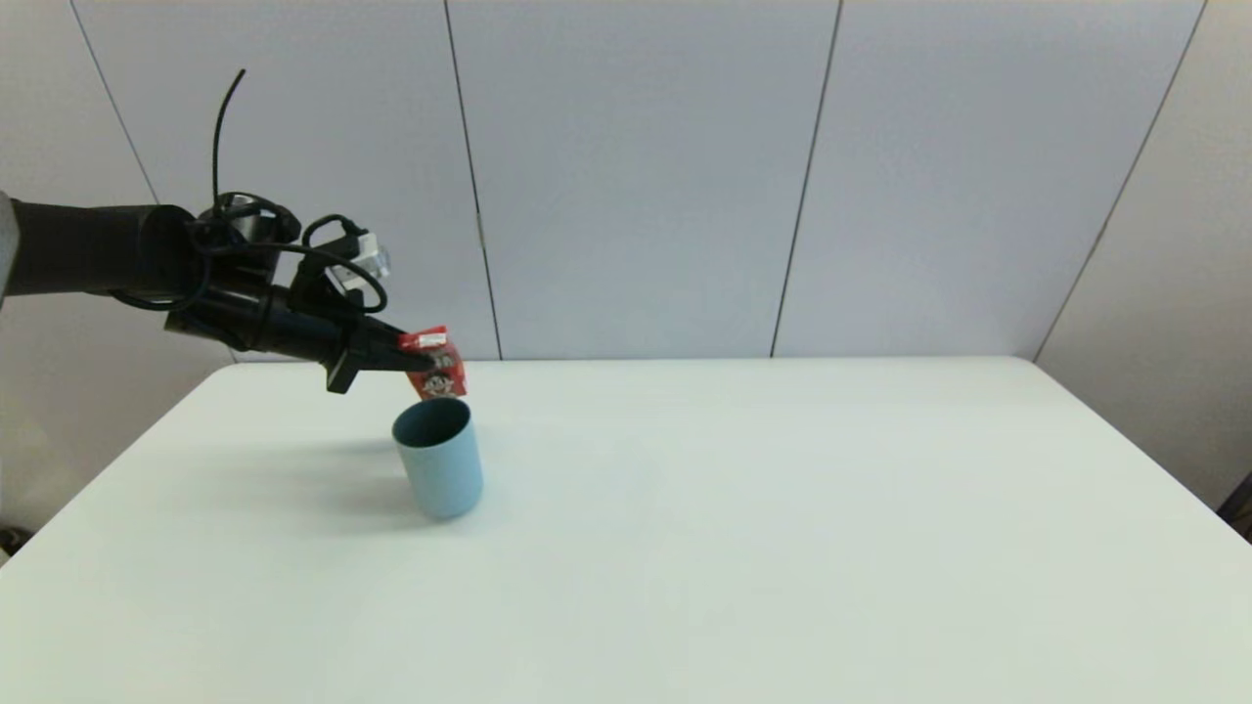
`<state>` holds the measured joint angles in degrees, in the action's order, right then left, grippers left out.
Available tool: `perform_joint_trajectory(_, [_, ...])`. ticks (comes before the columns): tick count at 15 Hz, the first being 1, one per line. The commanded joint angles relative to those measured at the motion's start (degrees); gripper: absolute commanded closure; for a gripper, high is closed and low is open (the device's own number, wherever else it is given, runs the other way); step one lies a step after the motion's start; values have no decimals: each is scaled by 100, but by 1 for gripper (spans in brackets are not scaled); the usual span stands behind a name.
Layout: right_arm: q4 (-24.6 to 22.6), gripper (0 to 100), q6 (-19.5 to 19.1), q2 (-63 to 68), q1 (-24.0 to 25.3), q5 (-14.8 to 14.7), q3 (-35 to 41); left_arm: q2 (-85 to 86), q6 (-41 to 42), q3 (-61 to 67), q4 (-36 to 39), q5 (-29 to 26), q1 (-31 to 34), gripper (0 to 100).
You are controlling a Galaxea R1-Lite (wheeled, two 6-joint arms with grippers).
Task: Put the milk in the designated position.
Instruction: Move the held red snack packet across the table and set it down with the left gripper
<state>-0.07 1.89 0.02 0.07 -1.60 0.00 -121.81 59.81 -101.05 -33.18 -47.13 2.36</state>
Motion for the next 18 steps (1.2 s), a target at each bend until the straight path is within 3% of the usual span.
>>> perform_joint_trajectory(1, [-1, 0, 4, 6, 1, -7, 0, -607, 31, -460, -22, -33, -26, 100])
perform_joint_trajectory(18, [-1, 0, -13, 6, 1, -7, 0, -1240, 66, -688, -48, -24, -184, 100])
